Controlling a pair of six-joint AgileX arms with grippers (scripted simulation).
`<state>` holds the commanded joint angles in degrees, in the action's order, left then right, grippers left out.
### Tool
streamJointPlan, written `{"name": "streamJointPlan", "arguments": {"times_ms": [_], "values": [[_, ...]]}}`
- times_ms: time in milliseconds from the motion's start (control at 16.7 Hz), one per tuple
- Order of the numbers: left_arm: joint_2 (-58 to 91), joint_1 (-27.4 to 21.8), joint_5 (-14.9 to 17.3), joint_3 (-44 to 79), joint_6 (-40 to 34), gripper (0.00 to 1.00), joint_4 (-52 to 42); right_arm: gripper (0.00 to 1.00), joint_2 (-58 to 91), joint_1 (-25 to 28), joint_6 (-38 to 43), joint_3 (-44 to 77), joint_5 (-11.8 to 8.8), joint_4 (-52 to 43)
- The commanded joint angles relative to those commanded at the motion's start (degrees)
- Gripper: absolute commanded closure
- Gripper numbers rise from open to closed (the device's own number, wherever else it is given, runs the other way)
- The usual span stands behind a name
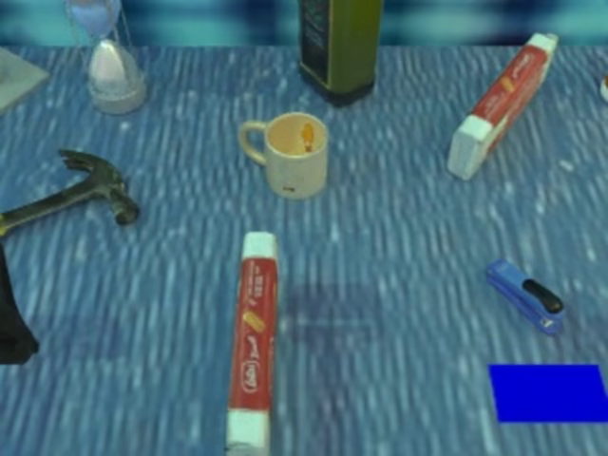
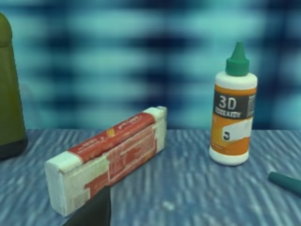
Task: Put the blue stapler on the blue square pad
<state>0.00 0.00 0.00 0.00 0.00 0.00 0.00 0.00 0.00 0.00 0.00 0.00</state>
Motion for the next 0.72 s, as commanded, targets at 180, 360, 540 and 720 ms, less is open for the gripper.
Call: {"name": "streamJointPlan", "arguments": {"times_ms": [180, 360, 540, 720], "values": [[0.0, 0.0, 0.0, 0.0, 0.0, 0.00, 0.0, 0.00, 0.6, 0.2, -0.1, 0.6, -0.1, -0.4], [0.0, 0.0, 0.0, 0.0, 0.0, 0.00, 0.0, 0.00, 6.0, 1.5, -1.4, 5.9, -0.3, -4.4], [0.0, 0.0, 0.0, 0.0, 0.0, 0.00, 0.0, 0.00, 16.9, 3.4, -3.7, 15.3, -0.5, -11.4], [0.0, 0.0, 0.0, 0.0, 0.0, 0.00, 0.0, 0.00, 33.2, 5.7, -6.7, 27.1, -0.5, -20.5]]}}
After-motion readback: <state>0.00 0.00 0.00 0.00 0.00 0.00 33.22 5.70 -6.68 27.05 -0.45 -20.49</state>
